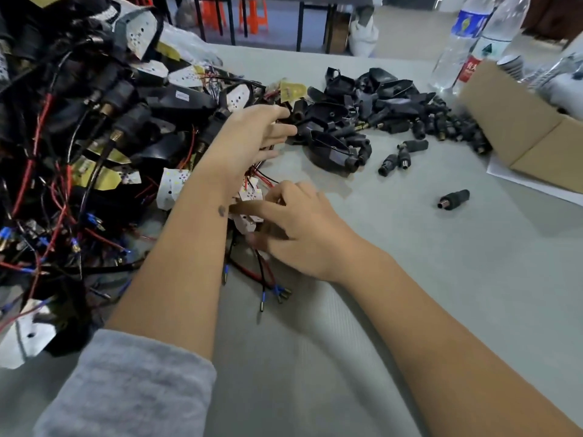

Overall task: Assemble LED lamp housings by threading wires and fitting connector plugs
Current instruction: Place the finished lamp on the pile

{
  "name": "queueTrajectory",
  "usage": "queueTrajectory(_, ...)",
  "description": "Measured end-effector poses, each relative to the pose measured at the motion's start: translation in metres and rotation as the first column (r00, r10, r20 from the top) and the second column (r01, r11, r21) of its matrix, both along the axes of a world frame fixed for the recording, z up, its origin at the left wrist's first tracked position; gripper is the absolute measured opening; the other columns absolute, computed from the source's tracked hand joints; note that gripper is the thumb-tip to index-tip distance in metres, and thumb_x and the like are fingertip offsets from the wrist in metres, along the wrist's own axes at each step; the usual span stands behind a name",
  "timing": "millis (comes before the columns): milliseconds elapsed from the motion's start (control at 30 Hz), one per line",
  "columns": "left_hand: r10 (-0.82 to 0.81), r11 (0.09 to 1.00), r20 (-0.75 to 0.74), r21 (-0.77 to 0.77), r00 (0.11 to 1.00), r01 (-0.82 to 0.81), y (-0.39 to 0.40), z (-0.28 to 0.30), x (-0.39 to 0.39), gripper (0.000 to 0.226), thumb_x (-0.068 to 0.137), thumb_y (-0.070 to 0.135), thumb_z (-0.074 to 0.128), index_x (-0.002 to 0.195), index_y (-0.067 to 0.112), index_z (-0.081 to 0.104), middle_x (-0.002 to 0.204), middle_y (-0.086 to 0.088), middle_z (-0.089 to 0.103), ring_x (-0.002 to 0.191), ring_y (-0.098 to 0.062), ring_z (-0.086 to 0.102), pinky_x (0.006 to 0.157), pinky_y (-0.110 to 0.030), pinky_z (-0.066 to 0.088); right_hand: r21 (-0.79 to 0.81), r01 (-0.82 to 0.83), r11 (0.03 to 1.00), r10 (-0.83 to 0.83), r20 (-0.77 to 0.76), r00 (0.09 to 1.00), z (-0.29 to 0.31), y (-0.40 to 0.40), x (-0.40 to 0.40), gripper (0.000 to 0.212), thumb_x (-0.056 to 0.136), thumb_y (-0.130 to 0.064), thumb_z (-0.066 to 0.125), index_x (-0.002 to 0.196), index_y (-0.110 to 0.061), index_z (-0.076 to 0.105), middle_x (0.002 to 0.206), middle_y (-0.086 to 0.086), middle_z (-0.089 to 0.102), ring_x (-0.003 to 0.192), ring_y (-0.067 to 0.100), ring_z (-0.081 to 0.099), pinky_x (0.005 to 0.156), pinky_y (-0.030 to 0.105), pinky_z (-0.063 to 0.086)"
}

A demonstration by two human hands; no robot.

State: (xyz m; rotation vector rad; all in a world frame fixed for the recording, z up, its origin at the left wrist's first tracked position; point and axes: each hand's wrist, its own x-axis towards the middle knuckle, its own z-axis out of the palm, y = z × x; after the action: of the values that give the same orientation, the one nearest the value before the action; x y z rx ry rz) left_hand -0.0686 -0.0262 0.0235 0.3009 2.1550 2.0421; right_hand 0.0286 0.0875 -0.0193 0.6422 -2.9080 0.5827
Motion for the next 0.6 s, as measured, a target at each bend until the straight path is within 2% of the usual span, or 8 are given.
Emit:
queueTrajectory(200,0.05,0.998,-0.06,0.046,0.997,-0.047,0.0005,-0.0051,0.0013,0.025,0.103,0.023,0.038,0.103,0.027,0.063,0.097,0.002,0.076,0.102,-0.009,0.068,0.095,-0.031,0.053,-0.117,0.02,0.993,-0.021,-0.008,1.0,-0.0043,0.0015,-0.0063,0.037,0.082,-0.034,0.073,0.118,-0.03,0.064,0.104,0.0,0.053,0.103,0.022,0.046,0.092,0.038,0.039)
queueTrajectory(300,0.109,0.988,-0.07,0.116,0.992,-0.1,-0.0001,-0.0072,0.0012,0.028,0.104,0.019,0.037,0.103,0.023,0.064,0.093,0.001,0.077,0.098,-0.012,0.071,0.091,-0.031,0.054,-0.384,0.07,0.921,-0.04,0.087,0.995,-0.0041,0.0058,-0.0054,0.025,0.076,-0.027,0.081,0.095,-0.027,0.066,0.092,0.002,0.053,0.078,0.008,0.048,0.074,0.023,0.04)
queueTrajectory(367,0.135,0.978,-0.078,0.172,0.988,-0.121,-0.001,-0.0074,0.0009,0.03,0.103,0.017,0.036,0.102,0.022,0.065,0.092,0.0,0.077,0.095,-0.015,0.072,0.088,-0.031,0.055,-0.524,0.107,0.845,-0.026,0.159,0.987,-0.0037,0.0081,-0.0041,0.022,0.077,-0.02,0.081,0.088,-0.025,0.063,0.086,-0.002,0.053,0.068,0.004,0.045,0.067,0.017,0.038)
queueTrajectory(467,0.159,0.959,-0.094,0.25,0.983,-0.131,0.0005,-0.0082,0.0036,0.031,0.103,0.015,0.035,0.1,0.021,0.065,0.09,0.0,0.076,0.094,-0.018,0.072,0.083,-0.029,0.057,-0.708,0.161,0.687,0.03,0.249,0.968,-0.0005,0.0085,-0.0042,0.019,0.082,-0.012,0.076,0.098,-0.017,0.066,0.085,-0.004,0.058,0.077,0.007,0.05,0.077,0.023,0.044)
queueTrajectory(533,0.178,0.954,-0.092,0.262,0.98,-0.148,0.0037,-0.0084,0.0054,0.031,0.102,0.014,0.035,0.097,0.022,0.065,0.087,0.001,0.076,0.09,-0.016,0.072,0.079,-0.028,0.056,-0.732,0.17,0.66,0.055,0.272,0.961,0.0013,0.0076,-0.0059,0.026,0.085,-0.007,0.073,0.11,-0.011,0.067,0.092,0.003,0.059,0.078,0.012,0.049,0.08,0.027,0.046)
queueTrajectory(600,0.185,0.958,-0.091,0.238,0.979,-0.159,0.0066,-0.0085,0.0058,0.031,0.101,0.013,0.035,0.097,0.023,0.065,0.085,0.002,0.075,0.086,-0.014,0.071,0.077,-0.027,0.054,-0.742,0.177,0.646,0.068,0.287,0.956,0.0019,0.0044,-0.0066,0.03,0.084,-0.005,0.073,0.113,-0.011,0.065,0.09,0.007,0.053,0.074,0.016,0.044,0.075,0.029,0.044)
